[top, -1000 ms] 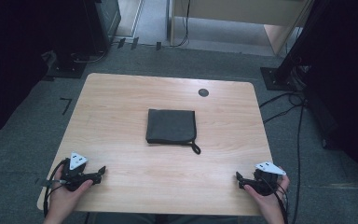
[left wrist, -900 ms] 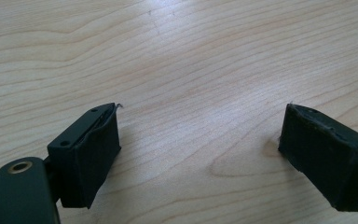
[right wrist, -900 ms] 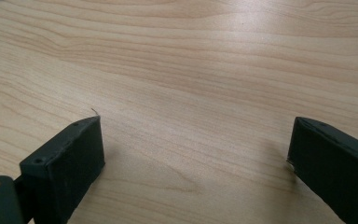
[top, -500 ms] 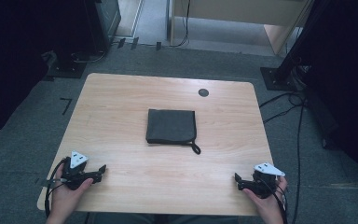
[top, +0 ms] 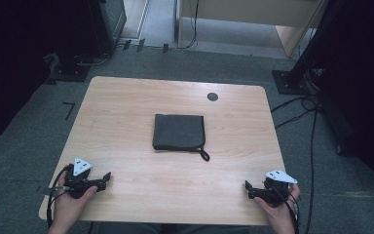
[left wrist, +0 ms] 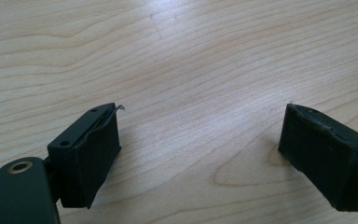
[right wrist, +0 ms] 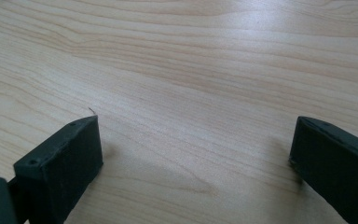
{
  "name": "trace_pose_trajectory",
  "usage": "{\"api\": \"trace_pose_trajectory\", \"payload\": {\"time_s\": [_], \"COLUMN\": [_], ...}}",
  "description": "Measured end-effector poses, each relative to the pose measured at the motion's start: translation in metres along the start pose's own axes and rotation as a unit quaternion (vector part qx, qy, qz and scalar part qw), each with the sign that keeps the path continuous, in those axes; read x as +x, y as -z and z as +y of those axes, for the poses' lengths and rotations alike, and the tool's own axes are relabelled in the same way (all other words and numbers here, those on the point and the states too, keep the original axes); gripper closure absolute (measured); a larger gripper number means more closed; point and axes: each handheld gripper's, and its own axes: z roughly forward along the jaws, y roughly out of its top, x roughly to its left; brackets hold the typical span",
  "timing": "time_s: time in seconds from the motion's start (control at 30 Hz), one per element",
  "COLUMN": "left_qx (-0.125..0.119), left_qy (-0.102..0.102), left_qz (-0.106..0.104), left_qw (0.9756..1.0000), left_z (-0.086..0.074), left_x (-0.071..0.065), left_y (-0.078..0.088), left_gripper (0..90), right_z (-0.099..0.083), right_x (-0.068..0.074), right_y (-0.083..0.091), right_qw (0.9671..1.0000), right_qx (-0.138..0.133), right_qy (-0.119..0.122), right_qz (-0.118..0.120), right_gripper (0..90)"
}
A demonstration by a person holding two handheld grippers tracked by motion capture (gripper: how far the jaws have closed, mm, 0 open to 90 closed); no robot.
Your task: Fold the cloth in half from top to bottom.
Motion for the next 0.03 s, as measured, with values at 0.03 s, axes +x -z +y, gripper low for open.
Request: {"api": "trace_pose_trajectory", "payload": {"time_s": [0.03], "left_qx": [0.0], "left_qy": [0.0], "left_qz": [0.0], "left_qw": [1.0], "left_z": [0.0], "left_x": [0.0], "left_y": [0.0], "left_gripper": [12.6], "right_z": [0.0], "right_x": [0.0], "right_y": [0.0], "right_qw": [1.0], "right_qx": [0.0], "right_qy": [0.0], "right_qz": [0.0], "right_gripper": [1.3]}}
